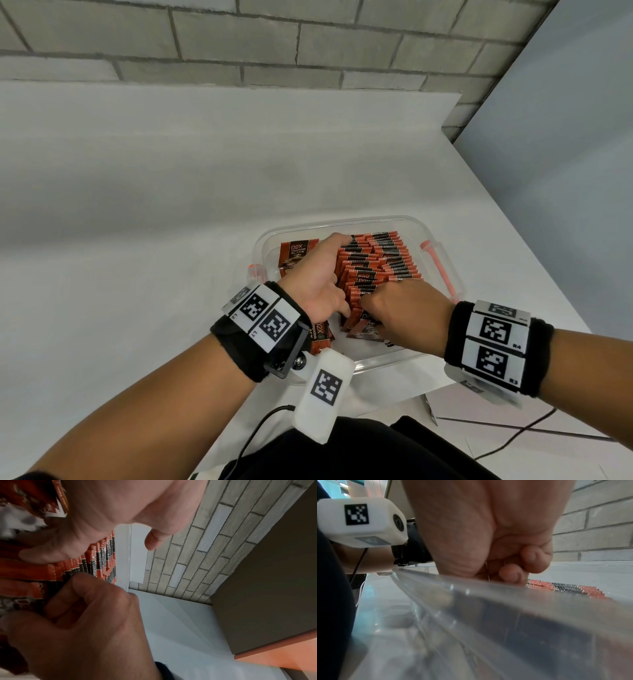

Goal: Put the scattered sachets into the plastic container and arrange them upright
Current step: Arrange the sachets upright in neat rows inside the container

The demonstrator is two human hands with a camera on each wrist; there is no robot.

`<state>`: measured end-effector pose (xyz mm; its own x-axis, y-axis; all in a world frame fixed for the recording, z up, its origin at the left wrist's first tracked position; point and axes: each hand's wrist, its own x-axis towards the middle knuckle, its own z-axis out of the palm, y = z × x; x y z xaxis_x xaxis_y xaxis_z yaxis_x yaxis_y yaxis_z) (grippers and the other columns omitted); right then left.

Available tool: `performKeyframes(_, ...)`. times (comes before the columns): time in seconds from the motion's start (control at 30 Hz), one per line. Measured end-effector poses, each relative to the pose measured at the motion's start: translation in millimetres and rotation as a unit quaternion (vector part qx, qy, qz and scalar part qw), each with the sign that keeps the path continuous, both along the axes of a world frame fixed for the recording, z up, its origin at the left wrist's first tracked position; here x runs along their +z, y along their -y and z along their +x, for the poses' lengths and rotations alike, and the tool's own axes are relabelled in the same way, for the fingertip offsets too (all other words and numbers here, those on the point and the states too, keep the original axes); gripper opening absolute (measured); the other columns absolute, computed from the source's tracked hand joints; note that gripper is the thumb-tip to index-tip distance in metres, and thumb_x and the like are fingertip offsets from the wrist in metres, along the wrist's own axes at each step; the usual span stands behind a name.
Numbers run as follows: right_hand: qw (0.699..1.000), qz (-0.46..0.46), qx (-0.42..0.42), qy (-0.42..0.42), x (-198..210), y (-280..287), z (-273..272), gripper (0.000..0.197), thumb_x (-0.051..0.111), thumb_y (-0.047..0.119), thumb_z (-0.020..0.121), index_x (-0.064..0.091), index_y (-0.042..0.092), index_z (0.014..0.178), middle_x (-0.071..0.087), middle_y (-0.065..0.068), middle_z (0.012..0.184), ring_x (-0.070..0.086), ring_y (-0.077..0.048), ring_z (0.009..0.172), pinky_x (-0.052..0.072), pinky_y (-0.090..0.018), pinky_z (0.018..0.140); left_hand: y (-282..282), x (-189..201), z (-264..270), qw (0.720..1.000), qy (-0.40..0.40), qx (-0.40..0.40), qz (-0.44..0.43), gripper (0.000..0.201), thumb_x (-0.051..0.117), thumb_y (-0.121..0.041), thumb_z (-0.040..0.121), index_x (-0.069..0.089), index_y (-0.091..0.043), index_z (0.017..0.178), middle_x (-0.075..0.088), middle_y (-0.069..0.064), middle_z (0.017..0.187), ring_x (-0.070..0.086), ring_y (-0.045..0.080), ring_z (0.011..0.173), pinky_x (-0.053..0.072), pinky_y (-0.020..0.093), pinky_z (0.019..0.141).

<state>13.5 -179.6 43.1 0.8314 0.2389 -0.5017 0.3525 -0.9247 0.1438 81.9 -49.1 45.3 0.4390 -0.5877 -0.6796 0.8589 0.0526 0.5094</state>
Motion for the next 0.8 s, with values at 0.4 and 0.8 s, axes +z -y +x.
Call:
performKeyframes(0.4,1.0,-0.004,-0.019,-0.009,4,-3,-2,0.018,0.046,0.014,0.089,0.059,0.012,0.102,0.066,-0.008,0.097,0.063,-0.028,0.082,0.044,-0.03,0.062,2,8,-8,1.0,-0.004,-0.002,-0.005,0.023,0.045,-0.033,0.098,0.051,-0.015,0.086,0.06,0.011,0.093,0.051,0.037,0.122,0.016,0.062,0.113)
performKeyframes(0.8,0.993,0.073,-0.089,-0.009,38,-7,-1,0.031,0.061,0.038,0.087,0.036,0.021,0.086,0.05,0.004,0.08,0.047,-0.016,0.065,0.032,-0.023,0.05,-62,27,27,0.991,0.135,0.003,-0.017,0.052,0.051,-0.034,0.091,0.041,-0.013,0.138,0.045,0.028,0.137,0.054,0.048,0.115,0.056,0.049,0.081)
